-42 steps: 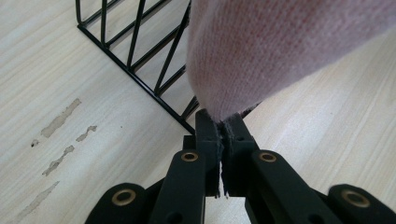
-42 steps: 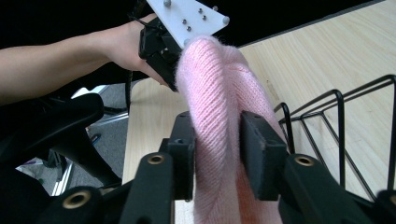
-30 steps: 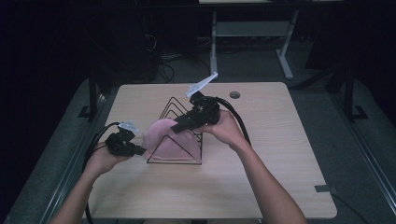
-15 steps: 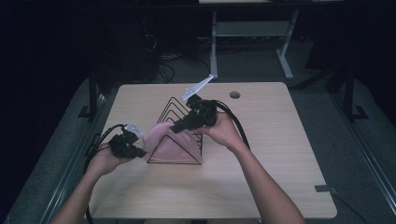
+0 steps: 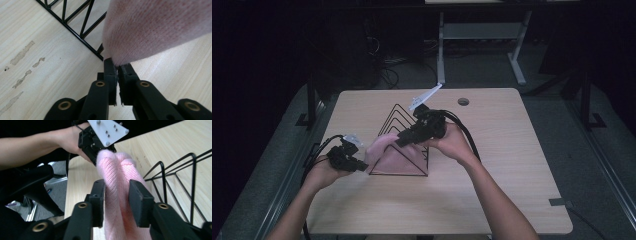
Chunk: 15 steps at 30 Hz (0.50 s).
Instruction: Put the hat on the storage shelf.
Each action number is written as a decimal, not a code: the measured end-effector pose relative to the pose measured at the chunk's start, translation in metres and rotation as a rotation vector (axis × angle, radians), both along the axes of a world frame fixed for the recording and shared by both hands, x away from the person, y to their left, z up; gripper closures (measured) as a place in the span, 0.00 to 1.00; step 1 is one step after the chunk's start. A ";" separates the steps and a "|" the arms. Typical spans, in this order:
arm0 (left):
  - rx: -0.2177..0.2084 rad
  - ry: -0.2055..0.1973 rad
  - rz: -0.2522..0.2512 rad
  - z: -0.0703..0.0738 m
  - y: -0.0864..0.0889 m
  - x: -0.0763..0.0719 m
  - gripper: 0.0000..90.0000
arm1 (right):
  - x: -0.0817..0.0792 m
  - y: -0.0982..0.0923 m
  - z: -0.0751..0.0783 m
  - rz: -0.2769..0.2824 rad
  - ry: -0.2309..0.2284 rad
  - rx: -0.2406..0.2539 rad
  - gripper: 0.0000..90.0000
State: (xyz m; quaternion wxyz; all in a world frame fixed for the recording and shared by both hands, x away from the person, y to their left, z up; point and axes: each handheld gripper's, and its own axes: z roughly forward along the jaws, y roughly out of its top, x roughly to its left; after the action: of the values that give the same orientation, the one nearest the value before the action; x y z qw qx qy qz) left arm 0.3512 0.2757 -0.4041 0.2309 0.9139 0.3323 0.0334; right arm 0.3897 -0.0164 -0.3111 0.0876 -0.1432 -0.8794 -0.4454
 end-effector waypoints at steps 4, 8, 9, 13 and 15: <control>-0.023 -0.022 -0.002 0.006 0.003 -0.003 0.89 | -0.003 -0.012 0.002 -0.036 0.003 0.028 0.60; -0.032 -0.032 -0.002 0.012 0.006 -0.005 0.85 | -0.004 -0.025 0.003 -0.066 0.003 0.020 0.55; -0.038 -0.031 0.000 0.013 0.006 -0.006 0.84 | -0.005 -0.029 0.003 -0.072 0.000 0.025 0.54; -0.048 -0.035 0.007 0.014 0.008 -0.006 0.81 | -0.006 -0.041 0.004 -0.105 0.004 0.033 0.50; -0.066 -0.036 0.015 0.015 0.010 -0.007 0.77 | -0.008 -0.048 0.004 -0.124 0.000 0.030 0.49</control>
State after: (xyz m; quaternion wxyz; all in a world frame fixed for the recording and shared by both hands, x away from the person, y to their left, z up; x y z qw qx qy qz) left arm 0.3440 0.2854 -0.3895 0.2667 0.9024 0.3359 0.0406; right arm 0.3821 -0.0643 -0.3071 0.0619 -0.1961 -0.8620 -0.4633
